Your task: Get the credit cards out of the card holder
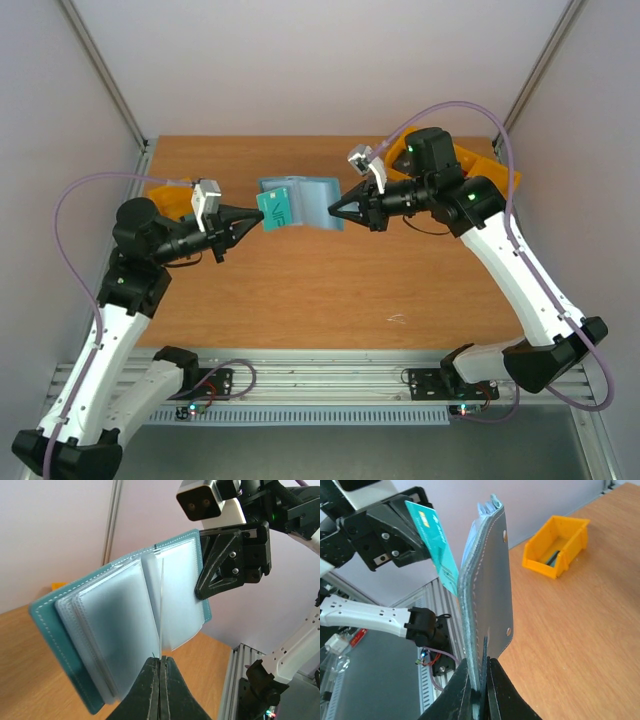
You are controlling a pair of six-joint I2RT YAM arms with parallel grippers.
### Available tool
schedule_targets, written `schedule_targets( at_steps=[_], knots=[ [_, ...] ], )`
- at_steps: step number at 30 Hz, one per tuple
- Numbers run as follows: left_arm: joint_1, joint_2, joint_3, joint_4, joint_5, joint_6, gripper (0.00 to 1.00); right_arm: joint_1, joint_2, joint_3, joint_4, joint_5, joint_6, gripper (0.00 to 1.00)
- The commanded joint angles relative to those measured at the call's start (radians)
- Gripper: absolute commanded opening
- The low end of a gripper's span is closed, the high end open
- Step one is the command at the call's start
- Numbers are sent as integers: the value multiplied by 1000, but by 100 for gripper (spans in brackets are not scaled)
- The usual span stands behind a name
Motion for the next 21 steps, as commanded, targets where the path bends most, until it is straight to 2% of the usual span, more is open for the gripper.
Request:
schedule_targets(
  at_steps=[1,9,15,21],
  knots=[
    [13,-19,-3,-4,-30,32,0,-27,-27,-18,-17,29,32,1],
    [17,-30,-24,-3,-89,4,0,-38,16,-114,-5,57,142,1],
    [17,-33,-74,75,-72,-91,0,-36,76,-286,174,-19,304,1],
    [17,-23,-101,135,-77,-155,0,-36,209,-399,313,8,473,1]
  ],
)
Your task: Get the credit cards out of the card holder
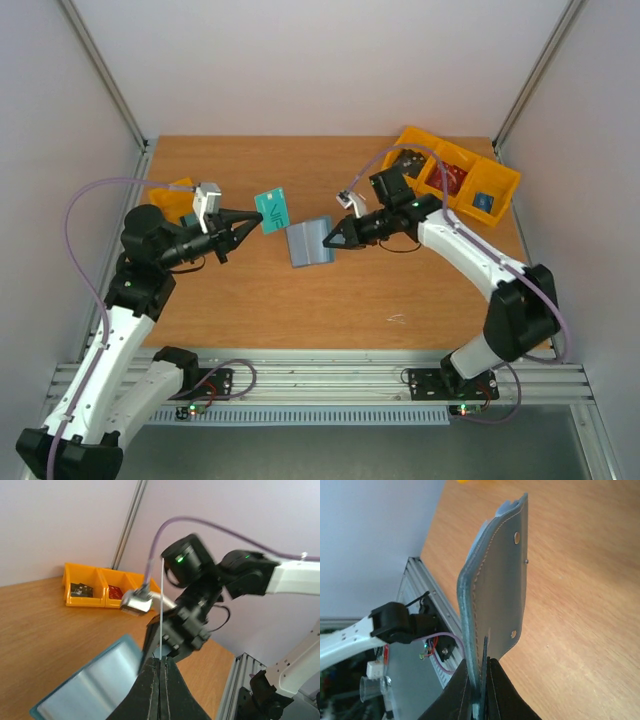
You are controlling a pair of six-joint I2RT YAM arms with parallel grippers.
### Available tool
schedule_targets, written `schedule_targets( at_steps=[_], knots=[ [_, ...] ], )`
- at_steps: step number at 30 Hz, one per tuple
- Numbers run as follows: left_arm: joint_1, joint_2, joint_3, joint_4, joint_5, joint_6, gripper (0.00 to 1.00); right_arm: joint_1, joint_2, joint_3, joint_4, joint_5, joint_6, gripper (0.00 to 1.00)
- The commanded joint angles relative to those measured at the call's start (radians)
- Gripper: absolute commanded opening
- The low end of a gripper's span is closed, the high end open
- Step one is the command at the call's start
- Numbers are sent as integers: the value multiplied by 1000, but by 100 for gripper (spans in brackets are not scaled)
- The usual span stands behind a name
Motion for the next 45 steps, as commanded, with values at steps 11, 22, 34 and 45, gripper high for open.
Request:
schedule_targets(
  at_steps=[11,22,34,45],
  knots=[
    [6,-2,-23,158,2,-85,0,-35,304,-127,180,-125,192,1],
    [7,-2,-25,156,-3,-82,0,-105,379,-218,159,-66,212,12],
    [6,-3,-23,164,44,-72,0,-154,179,-74,-178,286,61,53],
    [4,10,-32,230,130,-102,0,-24,-144,209,-2,-97,-98,56]
  ],
)
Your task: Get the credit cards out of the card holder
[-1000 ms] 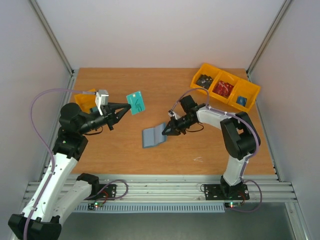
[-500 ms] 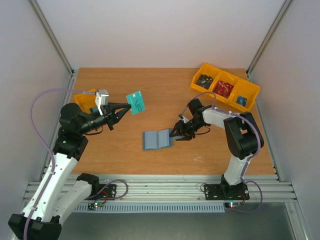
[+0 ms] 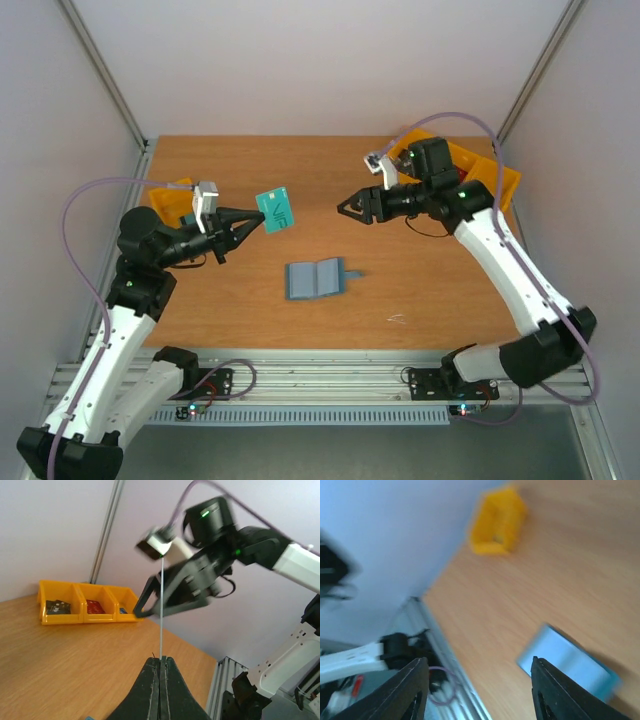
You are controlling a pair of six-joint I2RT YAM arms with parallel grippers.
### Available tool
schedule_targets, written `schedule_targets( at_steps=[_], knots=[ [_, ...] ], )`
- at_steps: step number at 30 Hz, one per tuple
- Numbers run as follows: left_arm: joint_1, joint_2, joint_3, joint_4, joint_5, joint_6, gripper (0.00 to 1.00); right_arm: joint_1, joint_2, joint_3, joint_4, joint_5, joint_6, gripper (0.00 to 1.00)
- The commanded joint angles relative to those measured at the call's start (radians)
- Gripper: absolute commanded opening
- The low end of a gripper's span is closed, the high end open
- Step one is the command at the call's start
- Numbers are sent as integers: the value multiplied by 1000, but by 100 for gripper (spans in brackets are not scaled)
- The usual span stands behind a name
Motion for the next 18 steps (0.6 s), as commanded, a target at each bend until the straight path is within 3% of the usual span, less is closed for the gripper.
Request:
schedule_targets(
  at_steps=[1,7,11,13,18],
  knots=[
    [5,8,-13,94,64,-22,0,118,-67,62,180,-236,-37,57],
    [4,4,-14,92,93,-12,0,237,-31,83,385,-230,41,59],
    [4,3,-16,95,96,-14,0,272,21,116,401,-267,54,56],
    [3,4,-17,95,96,-15,0,288,39,133,390,-284,49,50],
    [3,1,-17,90,91,-16,0,297,54,135,419,-322,81,21]
  ],
)
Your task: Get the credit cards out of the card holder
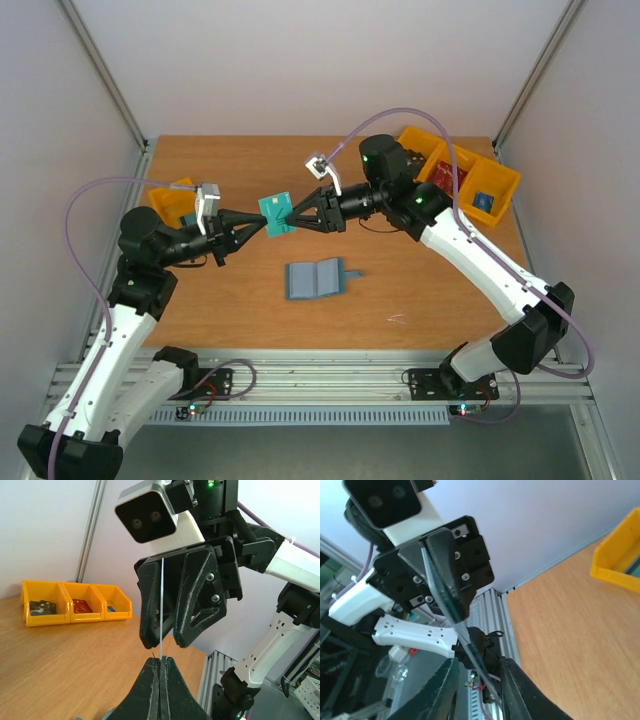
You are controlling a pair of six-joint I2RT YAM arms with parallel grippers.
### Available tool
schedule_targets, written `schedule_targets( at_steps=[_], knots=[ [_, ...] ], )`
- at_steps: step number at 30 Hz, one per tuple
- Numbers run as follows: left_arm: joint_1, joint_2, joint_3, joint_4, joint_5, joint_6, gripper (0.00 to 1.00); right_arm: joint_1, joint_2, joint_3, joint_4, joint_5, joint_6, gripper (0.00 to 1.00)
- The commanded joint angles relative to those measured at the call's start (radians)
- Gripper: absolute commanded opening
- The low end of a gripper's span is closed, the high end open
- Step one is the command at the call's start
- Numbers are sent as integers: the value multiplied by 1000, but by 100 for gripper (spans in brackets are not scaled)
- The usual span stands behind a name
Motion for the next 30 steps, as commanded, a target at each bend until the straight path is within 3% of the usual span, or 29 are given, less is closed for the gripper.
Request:
schedule_targets(
  at_steps=[1,4,6,9,14,17,22,25,30],
  knots=[
    [3,-7,-6,46,15,-5,0,13,-3,40,60,-71,37,17],
    [4,-5,-7,33,5,-1,0,13,-3,42,56,-77,42,4],
    [1,-5,-4,-14,-54,12,0,10,-5,44,43,-65,45,1],
    [1,-4,-1,-143,-215,91,14,-9,5,61,21,-52,109,1],
    [-1,1,17,-278,-420,351,30,-105,48,128,-79,72,391,1],
    [-8,0,32,-287,-414,574,34,-142,61,117,-75,115,548,1],
    [-88,-9,28,-210,-482,1026,42,-142,57,126,-51,225,647,1],
    [-181,-3,-6,-86,-541,1397,48,-141,60,123,4,263,722,1],
    [-253,71,-44,197,-530,1797,50,-137,59,121,27,314,756,1]
  ],
)
